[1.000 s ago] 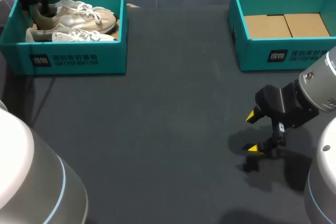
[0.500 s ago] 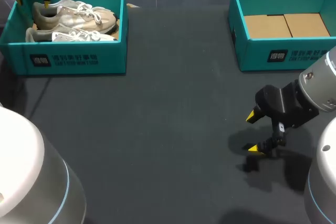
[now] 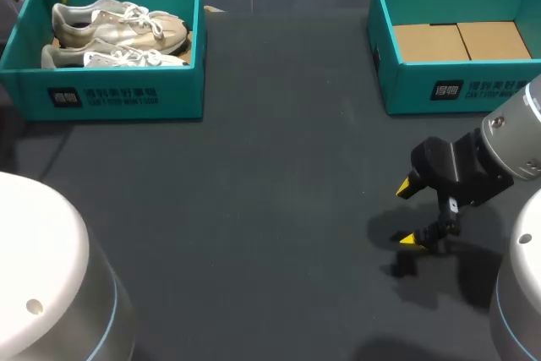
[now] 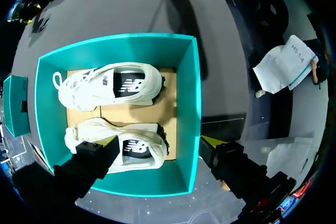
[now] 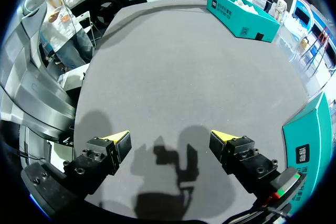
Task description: Take the shoe out of the shoebox, open the shoe tongue, remove and reinsert the insole, then place the shoe into the shoebox
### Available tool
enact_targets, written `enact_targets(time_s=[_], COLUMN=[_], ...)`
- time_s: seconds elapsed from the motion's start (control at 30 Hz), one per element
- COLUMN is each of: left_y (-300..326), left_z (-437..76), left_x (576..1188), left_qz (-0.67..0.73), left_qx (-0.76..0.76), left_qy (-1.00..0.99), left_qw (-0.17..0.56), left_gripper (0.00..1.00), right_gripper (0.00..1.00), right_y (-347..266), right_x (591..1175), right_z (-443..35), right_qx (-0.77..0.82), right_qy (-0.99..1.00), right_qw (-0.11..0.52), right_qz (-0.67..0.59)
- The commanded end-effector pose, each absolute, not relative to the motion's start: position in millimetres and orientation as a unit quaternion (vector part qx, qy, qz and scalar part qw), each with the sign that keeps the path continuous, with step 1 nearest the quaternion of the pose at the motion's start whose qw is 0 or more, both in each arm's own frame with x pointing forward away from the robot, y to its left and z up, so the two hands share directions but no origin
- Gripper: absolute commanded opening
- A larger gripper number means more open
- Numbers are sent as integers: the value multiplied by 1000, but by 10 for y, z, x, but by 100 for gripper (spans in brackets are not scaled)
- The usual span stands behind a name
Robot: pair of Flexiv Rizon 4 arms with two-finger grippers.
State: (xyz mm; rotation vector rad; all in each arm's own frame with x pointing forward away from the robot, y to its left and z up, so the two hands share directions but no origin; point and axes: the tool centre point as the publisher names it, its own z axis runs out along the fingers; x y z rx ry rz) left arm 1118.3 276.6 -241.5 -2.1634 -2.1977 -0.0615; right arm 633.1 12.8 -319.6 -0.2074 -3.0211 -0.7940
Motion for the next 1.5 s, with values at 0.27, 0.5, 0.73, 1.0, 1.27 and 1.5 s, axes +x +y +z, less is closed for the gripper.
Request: enact_targets(time_s=[0.27, 0.5, 0.73, 1.0, 1.27, 1.5], left_y=[2693, 2691, 2691, 2648, 2660, 2665], left_z=[-2267, -2243, -2243, -2389, -2501, -2578], left_x=[10609, 10577, 10577, 10470, 10411, 10318], left_qz=[-32, -26, -26, -23, -13, -2], left_qx=[-700, -703, -703, -705, -706, -707], left_qy=[-714, -711, -711, -709, -708, -706], left_qw=[9, 8, 8, 15, 25, 28], left_gripper=[100, 100, 100, 100, 97, 95], right_gripper=[100, 100, 100, 100, 100, 100], right_y=[131, 131, 131, 131, 131, 131], right_x=[6314, 6314, 6314, 6314, 6314, 6314], right_z=[-3192, -3192, -3192, -3192, -3192, -3192], right_qx=[-67, -67, -67, -67, -67, -67], right_qy=[-965, -965, -965, -965, -965, -965], right_qw=[4, 4, 4, 4, 4, 4], right_qz=[-252, -252, -252, -252, -252, -252])
